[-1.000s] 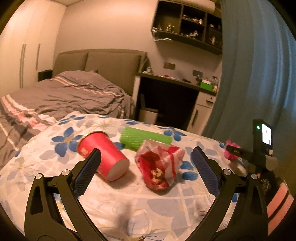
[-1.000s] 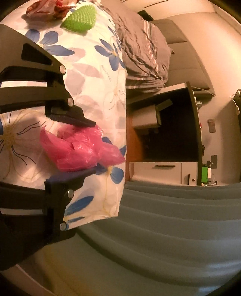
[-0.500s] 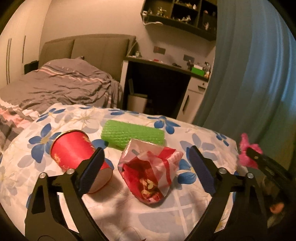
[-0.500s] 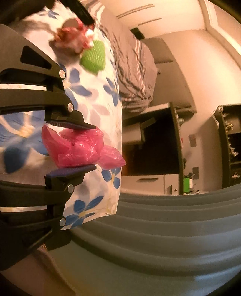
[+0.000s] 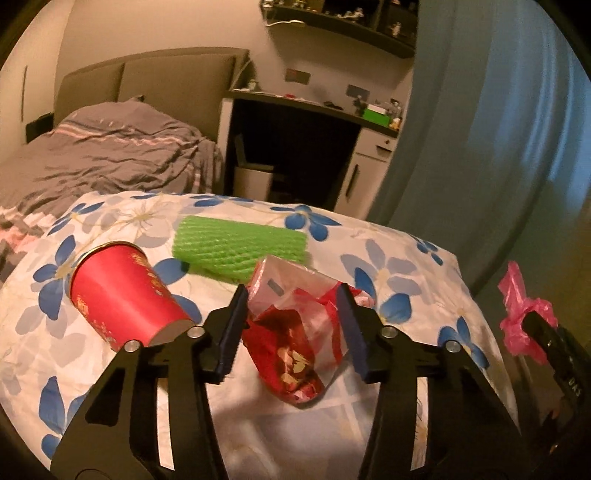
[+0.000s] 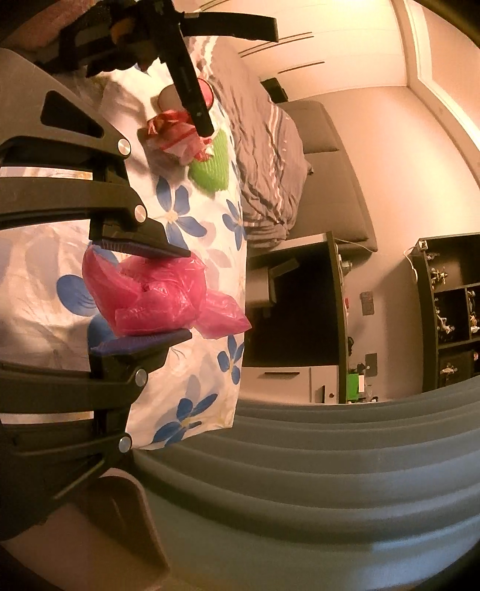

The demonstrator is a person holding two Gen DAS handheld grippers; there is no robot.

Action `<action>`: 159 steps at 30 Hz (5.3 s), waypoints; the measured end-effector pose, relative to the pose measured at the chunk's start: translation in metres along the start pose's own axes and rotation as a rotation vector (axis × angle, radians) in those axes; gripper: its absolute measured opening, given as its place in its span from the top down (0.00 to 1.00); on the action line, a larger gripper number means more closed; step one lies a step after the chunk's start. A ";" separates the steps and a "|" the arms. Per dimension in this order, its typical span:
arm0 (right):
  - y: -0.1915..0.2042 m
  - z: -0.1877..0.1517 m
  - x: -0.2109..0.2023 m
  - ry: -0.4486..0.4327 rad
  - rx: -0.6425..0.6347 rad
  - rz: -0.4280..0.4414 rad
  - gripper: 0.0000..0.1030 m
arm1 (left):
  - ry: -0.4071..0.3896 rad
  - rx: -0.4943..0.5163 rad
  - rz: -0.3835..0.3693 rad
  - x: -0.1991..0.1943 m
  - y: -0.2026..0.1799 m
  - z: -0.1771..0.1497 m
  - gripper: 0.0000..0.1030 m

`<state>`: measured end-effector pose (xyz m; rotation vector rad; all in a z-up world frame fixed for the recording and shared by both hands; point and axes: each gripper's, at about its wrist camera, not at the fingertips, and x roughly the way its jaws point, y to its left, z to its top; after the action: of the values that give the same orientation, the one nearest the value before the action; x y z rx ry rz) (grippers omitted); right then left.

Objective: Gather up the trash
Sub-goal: 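Grasp the pink plastic bag with the right tool while the left tool grasps the red-white wrapper, then carry the pink bag and red-white wrapper in both tools over the brown bin, then open both tools to drop the pink bag and wrapper into the bin, then move both tools back over the red cup and green foam sleeve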

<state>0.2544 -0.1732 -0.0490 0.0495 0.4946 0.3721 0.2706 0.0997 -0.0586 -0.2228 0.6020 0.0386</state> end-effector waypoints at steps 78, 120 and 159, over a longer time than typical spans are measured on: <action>-0.126 -0.055 -0.181 -0.235 0.204 -0.304 0.64 | -0.134 0.397 -0.417 -0.097 -0.282 -0.068 0.92; -0.165 -0.052 -0.157 -0.189 0.244 -0.360 0.55 | -0.030 0.417 -0.544 -0.047 -0.346 -0.086 0.91; -0.158 -0.074 -0.185 -0.259 0.292 -0.509 0.07 | -0.062 0.371 -0.255 -0.064 -0.283 -0.112 0.06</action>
<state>0.1218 -0.3905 -0.0514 0.2464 0.2863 -0.2065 0.1840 -0.1991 -0.0559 0.0633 0.5050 -0.3094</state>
